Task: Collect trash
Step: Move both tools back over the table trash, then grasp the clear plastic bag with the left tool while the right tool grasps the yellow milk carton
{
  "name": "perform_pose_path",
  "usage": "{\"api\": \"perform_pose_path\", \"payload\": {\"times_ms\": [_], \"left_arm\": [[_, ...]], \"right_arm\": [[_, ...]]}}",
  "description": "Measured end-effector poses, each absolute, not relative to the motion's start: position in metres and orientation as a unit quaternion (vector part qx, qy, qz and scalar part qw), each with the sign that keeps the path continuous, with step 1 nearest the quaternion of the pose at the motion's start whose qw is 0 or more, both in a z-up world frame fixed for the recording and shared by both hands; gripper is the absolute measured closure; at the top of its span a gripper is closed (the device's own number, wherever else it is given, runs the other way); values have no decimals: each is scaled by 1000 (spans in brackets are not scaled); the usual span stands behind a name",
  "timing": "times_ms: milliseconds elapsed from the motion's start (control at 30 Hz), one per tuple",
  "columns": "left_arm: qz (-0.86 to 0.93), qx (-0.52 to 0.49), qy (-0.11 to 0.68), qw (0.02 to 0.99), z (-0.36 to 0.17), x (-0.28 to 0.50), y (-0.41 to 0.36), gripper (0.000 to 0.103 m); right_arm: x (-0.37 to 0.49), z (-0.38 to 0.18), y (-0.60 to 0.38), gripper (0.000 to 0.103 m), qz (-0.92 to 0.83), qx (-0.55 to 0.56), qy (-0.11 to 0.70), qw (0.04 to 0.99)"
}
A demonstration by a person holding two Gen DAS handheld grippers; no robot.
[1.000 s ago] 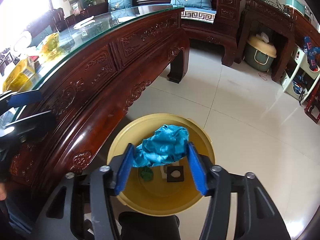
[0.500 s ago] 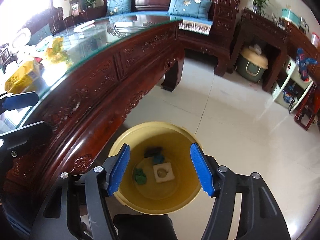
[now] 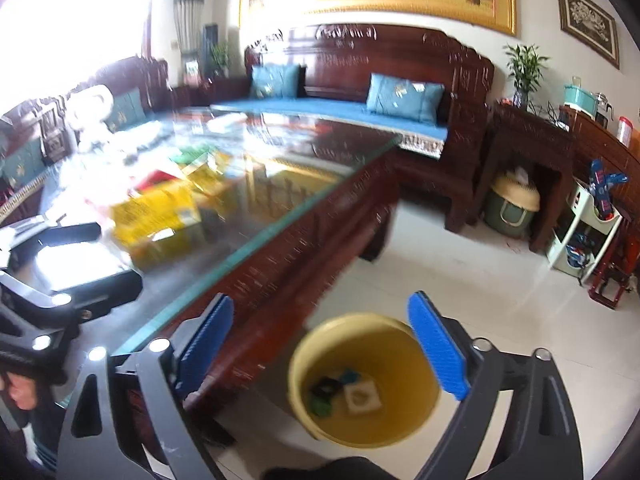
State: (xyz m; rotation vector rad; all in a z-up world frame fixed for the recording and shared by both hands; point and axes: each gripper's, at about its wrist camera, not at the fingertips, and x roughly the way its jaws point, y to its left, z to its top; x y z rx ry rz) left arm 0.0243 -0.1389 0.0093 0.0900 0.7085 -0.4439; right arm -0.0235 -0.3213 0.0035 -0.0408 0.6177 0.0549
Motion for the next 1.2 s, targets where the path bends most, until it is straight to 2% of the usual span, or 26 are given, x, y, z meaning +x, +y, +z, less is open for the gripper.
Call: {"api": "perform_pose_path", "payload": {"times_ms": [267, 500, 900, 1200], "left_arm": [[-130, 1, 325, 937, 20, 17, -31, 4], [-69, -35, 325, 942, 19, 37, 40, 4], [-78, 1, 348, 934, -13, 117, 43, 4], [-63, 24, 343, 937, -13, 157, 53, 4]], "right_arm": [[-23, 29, -254, 11, 68, -5, 267, 961], [0, 28, -198, 10, 100, -2, 263, 960], [59, 3, -159, 9, 107, 24, 317, 942], [105, -13, -164, 9, 106, 112, 368, 917]]}}
